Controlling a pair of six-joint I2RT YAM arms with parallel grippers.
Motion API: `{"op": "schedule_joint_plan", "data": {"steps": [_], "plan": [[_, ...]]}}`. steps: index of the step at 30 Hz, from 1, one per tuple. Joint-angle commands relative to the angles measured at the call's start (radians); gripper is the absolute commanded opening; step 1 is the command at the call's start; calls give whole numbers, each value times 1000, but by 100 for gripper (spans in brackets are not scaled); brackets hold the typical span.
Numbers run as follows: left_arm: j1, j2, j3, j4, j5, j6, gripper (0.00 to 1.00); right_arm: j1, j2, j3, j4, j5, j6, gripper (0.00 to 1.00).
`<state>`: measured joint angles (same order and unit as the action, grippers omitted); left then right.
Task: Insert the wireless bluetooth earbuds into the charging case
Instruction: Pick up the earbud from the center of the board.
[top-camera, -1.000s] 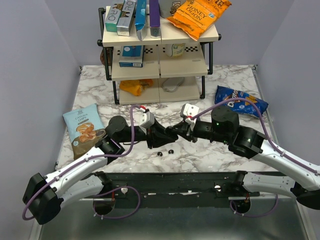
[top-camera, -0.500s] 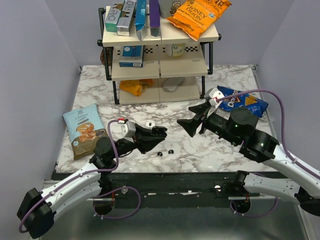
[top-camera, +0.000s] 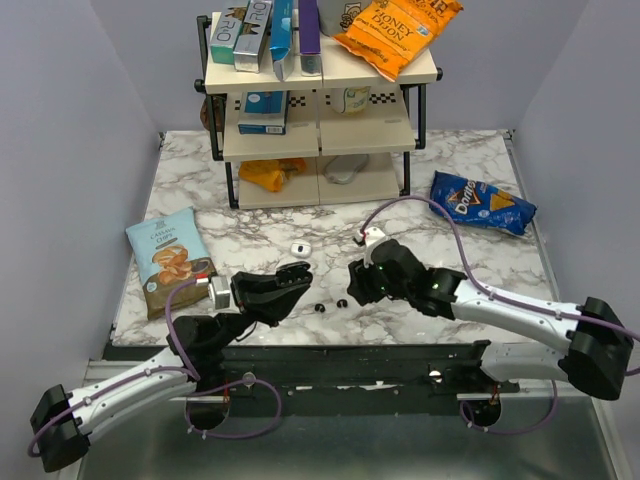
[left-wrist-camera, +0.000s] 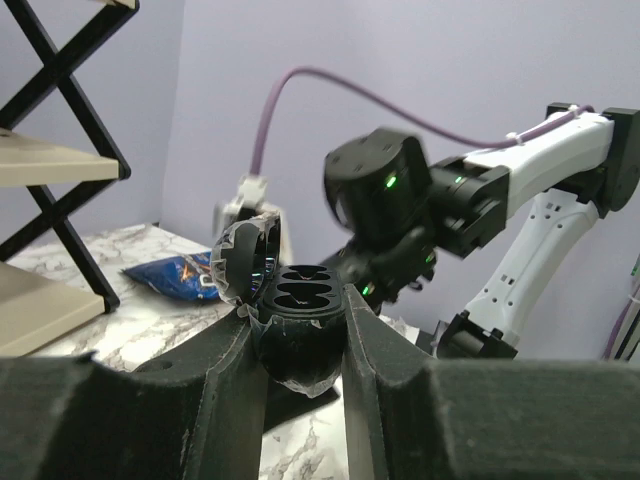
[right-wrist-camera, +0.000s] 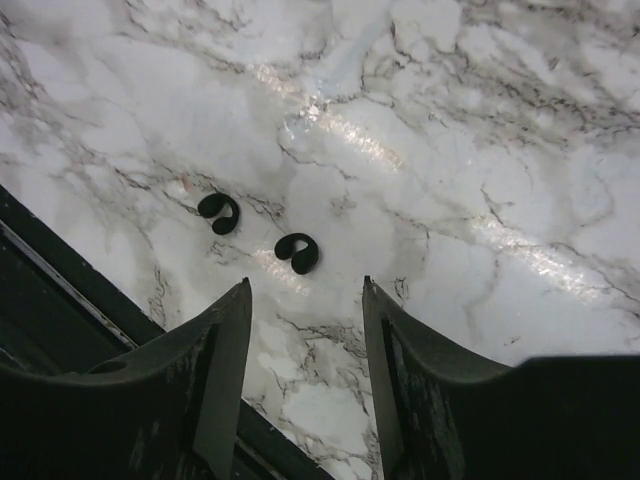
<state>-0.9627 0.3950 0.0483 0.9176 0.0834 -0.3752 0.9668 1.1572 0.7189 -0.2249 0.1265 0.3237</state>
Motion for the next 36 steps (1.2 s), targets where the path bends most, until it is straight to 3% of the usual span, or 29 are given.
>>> {"op": "schedule_joint_plan", "data": {"steps": [1,5,13,36], "plan": [[-28,-53,5,-57,-76,56,0,-3,97,-9,84,-31,46,53],[-30,-88,16,-115,-76,62,0,-19,202,31,82,-2,25,50],[-31,-157,15,-189,-103,65,0,-43,324,59,84,9,-2,51],[-39,-124,13,-184,-99,59,0,-40,380,37,136,-114,-14,51]]}}
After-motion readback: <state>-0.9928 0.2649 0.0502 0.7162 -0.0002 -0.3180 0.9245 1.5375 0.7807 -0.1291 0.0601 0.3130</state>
